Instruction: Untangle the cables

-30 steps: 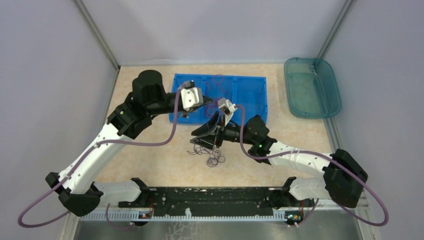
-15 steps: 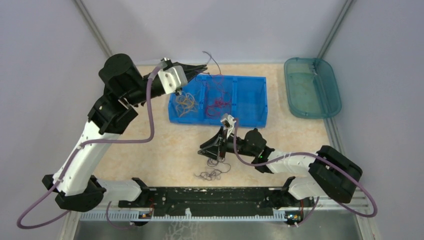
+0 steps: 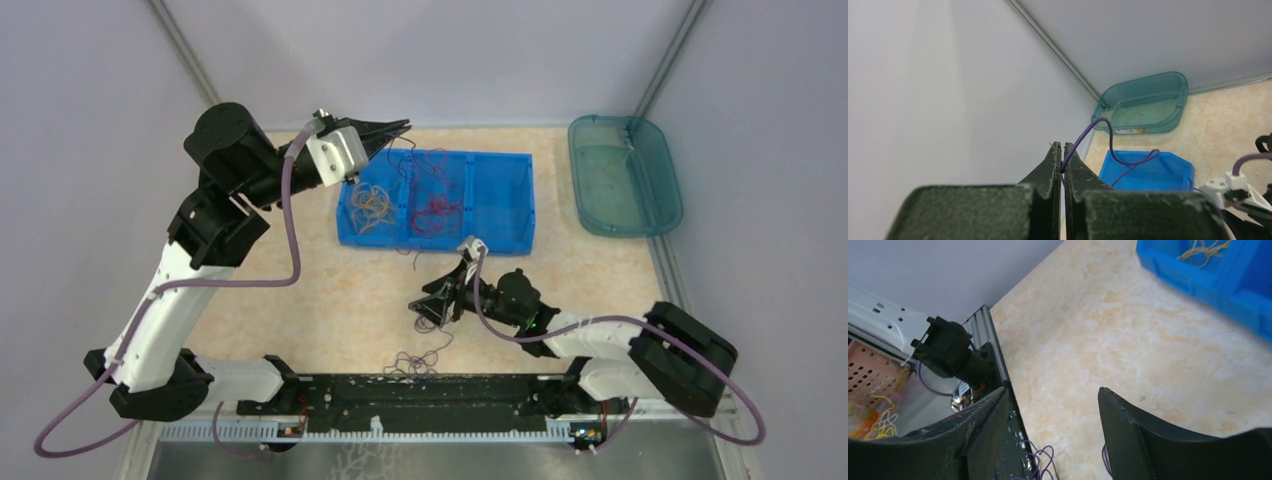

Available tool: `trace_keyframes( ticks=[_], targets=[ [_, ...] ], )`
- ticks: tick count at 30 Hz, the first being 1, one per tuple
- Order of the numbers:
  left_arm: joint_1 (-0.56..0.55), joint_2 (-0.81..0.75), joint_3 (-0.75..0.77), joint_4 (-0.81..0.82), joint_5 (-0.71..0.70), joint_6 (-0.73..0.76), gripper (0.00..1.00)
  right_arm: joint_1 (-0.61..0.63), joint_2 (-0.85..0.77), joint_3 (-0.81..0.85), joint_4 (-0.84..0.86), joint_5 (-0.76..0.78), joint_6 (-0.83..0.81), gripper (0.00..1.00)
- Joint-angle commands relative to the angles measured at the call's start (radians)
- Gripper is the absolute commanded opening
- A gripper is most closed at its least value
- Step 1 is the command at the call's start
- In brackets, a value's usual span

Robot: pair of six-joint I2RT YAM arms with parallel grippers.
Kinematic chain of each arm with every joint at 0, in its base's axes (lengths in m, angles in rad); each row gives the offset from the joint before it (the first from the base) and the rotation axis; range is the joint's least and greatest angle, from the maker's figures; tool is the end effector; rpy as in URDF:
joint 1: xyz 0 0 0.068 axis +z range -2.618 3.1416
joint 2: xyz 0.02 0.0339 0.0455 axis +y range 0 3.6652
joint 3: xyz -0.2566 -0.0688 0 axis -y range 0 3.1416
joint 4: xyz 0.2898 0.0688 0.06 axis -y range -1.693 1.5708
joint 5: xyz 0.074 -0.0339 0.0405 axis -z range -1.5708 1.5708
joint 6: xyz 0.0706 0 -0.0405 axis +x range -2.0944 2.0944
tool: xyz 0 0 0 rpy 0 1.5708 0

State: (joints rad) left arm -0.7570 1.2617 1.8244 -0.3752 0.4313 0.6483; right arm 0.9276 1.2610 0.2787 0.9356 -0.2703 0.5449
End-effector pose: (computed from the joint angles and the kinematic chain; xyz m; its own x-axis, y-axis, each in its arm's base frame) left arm 0.1911 -0.2211 0.5890 0.6650 0.1264 -0.7361 0.6534 0.3788 0.6554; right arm 0.1615 0.2469 0.1435 -0.5066 0.1570 -0.8478 -0.7817 0.3311 0.5284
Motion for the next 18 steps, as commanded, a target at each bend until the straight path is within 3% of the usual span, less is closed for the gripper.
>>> trace_keyframes(
  ticks=[1, 5, 9, 11, 13, 18],
  targets=[
    [-0.005, -0.006, -0.022, -0.026, 0.038, -0.026, 0.00, 0.004, -0.187, 0.105, -0.142, 0.144, -0.120, 0.70],
    [-0.008, -0.007, -0.106, -0.017, 0.063, -0.044, 0.00, -0.036, -0.313, 0.186, -0.355, 0.234, -0.220, 0.72],
    [-0.017, 0.017, -0.191, 0.046, 0.064, -0.057, 0.00, -0.052, -0.388, 0.259, -0.645, 0.547, -0.272, 0.71],
    [-0.021, 0.050, -0.213, 0.096, 0.060, -0.073, 0.00, -0.056, -0.421, 0.261, -0.785, 0.794, -0.231, 0.70],
    [-0.023, 0.097, -0.219, 0.150, 0.053, -0.096, 0.00, -0.073, -0.464, 0.233, -0.849, 0.928, -0.162, 0.70],
    [-0.030, 0.277, -0.170, 0.275, 0.018, -0.141, 0.00, -0.107, -0.576, 0.169, -0.938, 1.049, -0.060, 0.69]
  ],
)
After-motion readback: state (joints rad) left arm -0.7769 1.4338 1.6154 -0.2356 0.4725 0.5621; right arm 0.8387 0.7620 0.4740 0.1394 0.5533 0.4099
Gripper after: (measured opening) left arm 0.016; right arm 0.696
